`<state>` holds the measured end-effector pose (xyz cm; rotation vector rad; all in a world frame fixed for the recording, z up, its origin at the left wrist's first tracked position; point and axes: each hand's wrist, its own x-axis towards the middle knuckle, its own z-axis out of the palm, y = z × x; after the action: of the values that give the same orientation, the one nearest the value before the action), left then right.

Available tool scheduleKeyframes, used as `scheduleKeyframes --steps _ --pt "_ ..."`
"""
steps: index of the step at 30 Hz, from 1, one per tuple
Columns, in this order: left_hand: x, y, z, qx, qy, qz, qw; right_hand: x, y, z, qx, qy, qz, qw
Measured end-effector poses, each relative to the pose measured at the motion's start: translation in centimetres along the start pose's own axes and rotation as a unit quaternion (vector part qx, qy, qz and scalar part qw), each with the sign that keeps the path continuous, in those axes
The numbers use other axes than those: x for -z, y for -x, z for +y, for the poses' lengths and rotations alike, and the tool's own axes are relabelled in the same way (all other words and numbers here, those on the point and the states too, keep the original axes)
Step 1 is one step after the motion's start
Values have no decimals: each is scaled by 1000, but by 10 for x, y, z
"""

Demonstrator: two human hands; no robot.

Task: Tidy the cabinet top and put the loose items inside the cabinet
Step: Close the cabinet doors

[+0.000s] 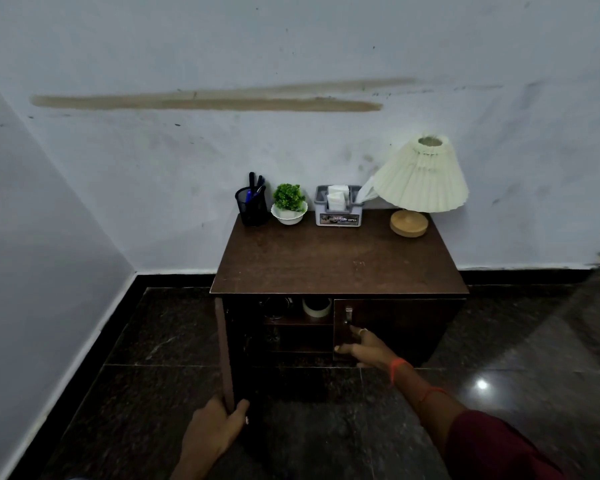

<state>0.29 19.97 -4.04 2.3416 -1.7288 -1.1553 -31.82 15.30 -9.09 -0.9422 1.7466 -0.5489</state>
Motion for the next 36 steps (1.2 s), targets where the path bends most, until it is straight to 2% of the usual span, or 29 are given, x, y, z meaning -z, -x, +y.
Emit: scheduleKeyframes --steps 9,18,24,29,36 --pt "-33 -4 56 -34 -2 -27 999 -3 13 23 -7 34 1 999" --pt "-55 -29 96 -38 133 -84 987 25 13 31 -7 19 22 1000" --pt "-68 -59 128 -11 225 -77 971 42 13 39 -9 -1 29 1000" --pt "-74 -67 161 14 362 -105 926 52 15 44 -12 -5 34 999" --pt "-75 -87 185 37 474 -144 868 60 19 41 -11 28 24 999"
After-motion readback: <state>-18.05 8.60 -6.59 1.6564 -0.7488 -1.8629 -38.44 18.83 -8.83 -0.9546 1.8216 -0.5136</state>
